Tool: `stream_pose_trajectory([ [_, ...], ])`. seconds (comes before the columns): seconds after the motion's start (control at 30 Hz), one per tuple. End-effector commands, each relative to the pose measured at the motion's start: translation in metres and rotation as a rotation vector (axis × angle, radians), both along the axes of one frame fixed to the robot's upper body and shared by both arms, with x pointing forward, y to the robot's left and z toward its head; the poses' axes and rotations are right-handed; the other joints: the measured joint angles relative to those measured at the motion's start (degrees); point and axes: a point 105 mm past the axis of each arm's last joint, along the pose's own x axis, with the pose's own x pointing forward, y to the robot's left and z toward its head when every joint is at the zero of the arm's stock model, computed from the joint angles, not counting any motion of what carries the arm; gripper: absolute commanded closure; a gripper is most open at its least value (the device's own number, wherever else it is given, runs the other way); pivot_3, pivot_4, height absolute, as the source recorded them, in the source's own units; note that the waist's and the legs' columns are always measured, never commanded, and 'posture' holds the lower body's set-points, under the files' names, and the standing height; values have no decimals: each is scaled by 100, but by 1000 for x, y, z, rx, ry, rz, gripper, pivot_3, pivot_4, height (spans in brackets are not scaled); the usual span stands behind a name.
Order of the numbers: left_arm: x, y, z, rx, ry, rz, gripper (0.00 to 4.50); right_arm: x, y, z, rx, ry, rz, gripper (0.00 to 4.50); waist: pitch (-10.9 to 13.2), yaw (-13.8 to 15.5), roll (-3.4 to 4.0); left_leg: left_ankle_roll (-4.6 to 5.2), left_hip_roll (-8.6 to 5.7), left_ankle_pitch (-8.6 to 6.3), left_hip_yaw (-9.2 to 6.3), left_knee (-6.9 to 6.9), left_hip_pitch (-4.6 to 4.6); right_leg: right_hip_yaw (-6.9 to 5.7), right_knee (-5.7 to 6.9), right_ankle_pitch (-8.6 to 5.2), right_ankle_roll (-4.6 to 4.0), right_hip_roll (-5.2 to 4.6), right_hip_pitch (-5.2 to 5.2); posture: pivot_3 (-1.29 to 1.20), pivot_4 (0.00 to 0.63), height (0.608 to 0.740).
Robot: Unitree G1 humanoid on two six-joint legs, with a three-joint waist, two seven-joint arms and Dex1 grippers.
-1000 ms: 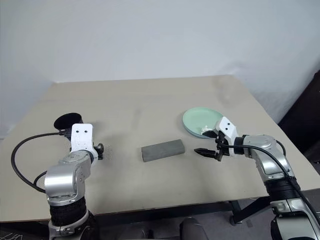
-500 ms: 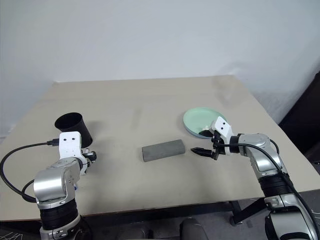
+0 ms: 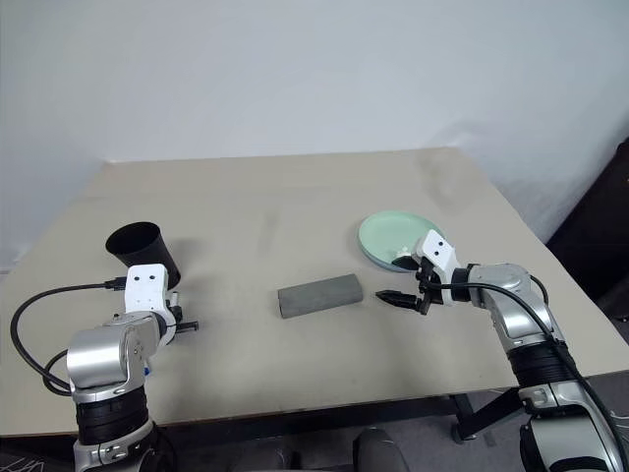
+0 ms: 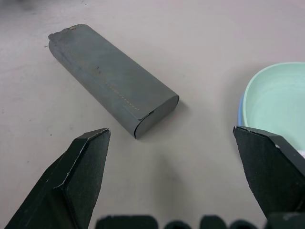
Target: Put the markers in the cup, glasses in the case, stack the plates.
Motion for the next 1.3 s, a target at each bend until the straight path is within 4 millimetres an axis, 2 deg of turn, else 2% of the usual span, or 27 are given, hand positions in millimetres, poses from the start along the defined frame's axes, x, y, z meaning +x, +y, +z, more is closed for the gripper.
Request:
stream_pose_trajectory([
  [0.03,2,2,5,-6,-17,10,4471,6,0,15,11,-63,0,0,0,1,0,0,0,0,-1,-1,0,0,0,0,0,0,0,0,0,740],
  [0.17,6,-10,9,-21,-56,-82,4471,6,0,16,10,-66,3,0,0,0,1,0,0,0,1,-1,0,0,-1,0,0,0,0,0,0,740],
  [0.3,15,-38,24,-63,-166,-262,4471,8,2,17,11,-70,6,0,0,6,0,-1,0,0,0,-1,-1,0,-1,0,0,-1,0,0,0,740],
  [0.37,17,-44,29,-64,-206,-311,4471,8,2,17,11,-71,7,0,0,3,0,-1,-1,0,0,-1,-2,0,-2,0,0,-2,0,0,0,740],
  [0.47,26,-69,68,-86,-448,-521,4471,9,3,17,11,-72,7,0,1,-4,0,-2,2,0,1,-4,-3,1,-2,0,-1,-1,-4,0,0,740],
  [0.53,27,-75,86,-95,-563,-580,4471,9,3,17,10,-73,7,0,1,-1,1,-6,4,1,5,-9,-3,1,-2,0,-4,0,-9,0,0,740],
  [0.6,31,-69,101,-62,-673,-578,4471,9,3,17,11,-74,6,0,1,1,2,-6,3,1,6,-10,-3,2,-5,-1,-4,-1,-7,0,0,740],
  [0.73,42,-28,127,146,-850,-382,4471,8,3,18,11,-75,6,0,1,1,2,-6,3,3,8,-11,-1,3,-4,1,-7,0,-7,0,0,740],
  [0.8,44,-13,139,258,-918,-314,4471,8,3,18,12,-75,6,0,1,6,2,-7,3,4,7,-10,0,2,-4,2,-8,1,-5,0,0,740],
  [1.0,56,19,160,391,-1037,-184,4471,9,6,18,13,-74,11,0,0,33,0,-6,0,5,5,-9,-1,1,-7,4,-8,1,-2,0,0,740],
  [1.13,65,27,165,416,-1073,-180,4471,9,7,19,13,-76,13,0,0,28,0,-6,0,5,4,-10,-2,-3,-7,4,-8,1,-3,0,0,740],
  [1.3,70,44,153,468,-1023,-130,4471,8,5,19,11,-77,7,0,0,24,1,-6,0,4,3,-11,-3,-2,-8,4,-7,0,-4,0,0,740],
])
